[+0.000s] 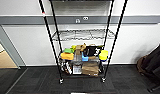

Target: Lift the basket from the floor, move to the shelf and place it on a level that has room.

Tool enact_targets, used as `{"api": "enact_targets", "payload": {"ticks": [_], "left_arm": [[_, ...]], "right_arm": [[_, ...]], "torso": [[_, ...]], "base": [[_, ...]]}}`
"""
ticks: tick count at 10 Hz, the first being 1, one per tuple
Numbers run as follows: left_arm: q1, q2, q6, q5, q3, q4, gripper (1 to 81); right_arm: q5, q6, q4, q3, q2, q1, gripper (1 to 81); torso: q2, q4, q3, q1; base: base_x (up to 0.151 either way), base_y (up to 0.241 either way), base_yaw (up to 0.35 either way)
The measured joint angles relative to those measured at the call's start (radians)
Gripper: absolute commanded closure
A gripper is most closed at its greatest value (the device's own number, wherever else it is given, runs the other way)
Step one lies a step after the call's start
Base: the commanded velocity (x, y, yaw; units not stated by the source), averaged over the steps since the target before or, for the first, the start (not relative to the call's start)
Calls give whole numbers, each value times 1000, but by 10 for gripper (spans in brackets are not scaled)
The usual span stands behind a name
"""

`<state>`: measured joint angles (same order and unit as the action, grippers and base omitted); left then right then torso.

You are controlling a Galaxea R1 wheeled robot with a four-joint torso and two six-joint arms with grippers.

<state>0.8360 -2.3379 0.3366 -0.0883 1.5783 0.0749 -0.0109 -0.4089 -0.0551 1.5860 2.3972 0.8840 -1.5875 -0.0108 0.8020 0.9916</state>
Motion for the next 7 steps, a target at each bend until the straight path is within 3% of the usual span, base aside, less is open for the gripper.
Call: {"api": "enact_targets", "payload": {"ticks": [3, 7], "left_arm": [[-4, 62, 1, 9, -81, 0, 811], [-7, 123, 2, 77, -169, 2, 811]], "right_arm": [[-69, 0, 0, -68, -47, 5, 811], [-75, -6, -1, -114, -65, -39, 811]], "torso": [[103, 0, 0, -67], [240, 0, 0, -155]], "base": [[0, 0, 0], [0, 0, 0]]}}
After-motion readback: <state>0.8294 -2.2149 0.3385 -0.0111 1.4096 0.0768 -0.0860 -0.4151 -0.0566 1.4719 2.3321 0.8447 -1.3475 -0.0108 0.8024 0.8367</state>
